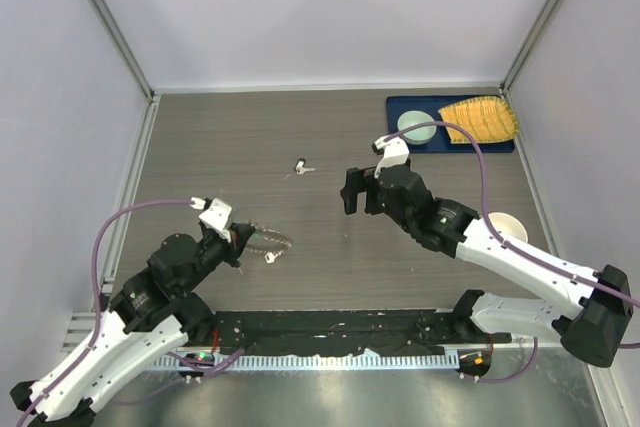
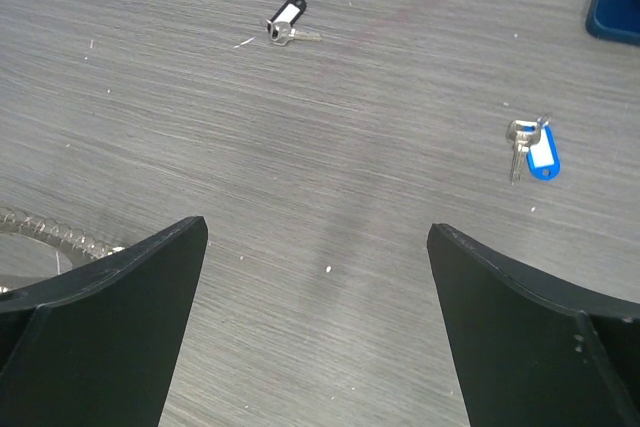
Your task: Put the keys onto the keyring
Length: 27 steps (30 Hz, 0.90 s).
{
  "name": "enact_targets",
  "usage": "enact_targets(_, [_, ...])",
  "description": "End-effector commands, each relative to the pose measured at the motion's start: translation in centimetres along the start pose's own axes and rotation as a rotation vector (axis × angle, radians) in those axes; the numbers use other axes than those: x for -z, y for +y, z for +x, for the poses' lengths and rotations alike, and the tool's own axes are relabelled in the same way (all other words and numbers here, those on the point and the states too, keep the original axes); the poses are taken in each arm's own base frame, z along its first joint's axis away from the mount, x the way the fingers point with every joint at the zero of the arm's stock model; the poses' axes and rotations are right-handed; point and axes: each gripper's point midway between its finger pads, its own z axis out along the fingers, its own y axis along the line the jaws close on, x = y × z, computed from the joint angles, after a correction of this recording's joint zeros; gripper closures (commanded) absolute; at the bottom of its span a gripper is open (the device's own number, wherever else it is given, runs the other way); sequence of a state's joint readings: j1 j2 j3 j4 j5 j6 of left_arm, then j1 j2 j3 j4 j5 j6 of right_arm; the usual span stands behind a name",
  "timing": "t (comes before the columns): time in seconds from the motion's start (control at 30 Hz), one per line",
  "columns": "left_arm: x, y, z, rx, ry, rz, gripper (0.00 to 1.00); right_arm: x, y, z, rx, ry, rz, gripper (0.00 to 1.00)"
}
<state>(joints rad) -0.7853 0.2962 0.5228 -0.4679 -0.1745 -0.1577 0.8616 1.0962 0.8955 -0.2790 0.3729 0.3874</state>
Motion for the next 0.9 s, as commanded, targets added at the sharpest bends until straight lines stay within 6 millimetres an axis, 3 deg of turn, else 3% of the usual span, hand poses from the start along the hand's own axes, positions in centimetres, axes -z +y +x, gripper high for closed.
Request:
enact_targets(0.0, [1.0,-0.8,-2.6,0.047,-0.076,0.039,1.00,0.9,0.2,-2.7,-0.122,-0.065,0.018,0.00])
enact_targets(0.1, [0.8,-0.7,-2.6,0.046,-0.071,0.034,1.00,1.8,0.9,-4.1,-0.086,-0.134,-0.057,0.00])
enact_targets(0.13, [0.6,-0.6,-2.6,0.045,-0.067,0.027,1.00,1.8,0.6,-3.3,-0.082,-0.139,-0.058,0.00])
enact_targets(0.2, [0.0,-0.6,-2.2,0.035,-0.032,0.015,1.00,2.8,0.6,-4.8,-0.108,-0.233,-0.084,0.00])
enact_targets(0.23, [-0.2,-0.6,-2.2,0.036,-0.023,0.012,1.00,2.7,0.0,-4.4,-0.093,-0.242,-0.069,0.00])
enact_targets(0.37, [-2.2,-0.6,-0.8,0.004,0.057,-0.001,1.00,3.2,-1.0,-5.0,-0.049,-0.272,-0.025,0.00])
enact_targets(0.47, [-3.4,-0.6,-1.3,-0.020,0.053,-0.009,1.00,3.2,-1.4,-5.5,-0.030,-0.285,0.001,0.00])
enact_targets(0.87, [-9.6,-0.5,0.3,-0.051,0.158,-0.036,1.00,2.9,-3.9,-5.2,0.101,-0.287,0.128,0.00])
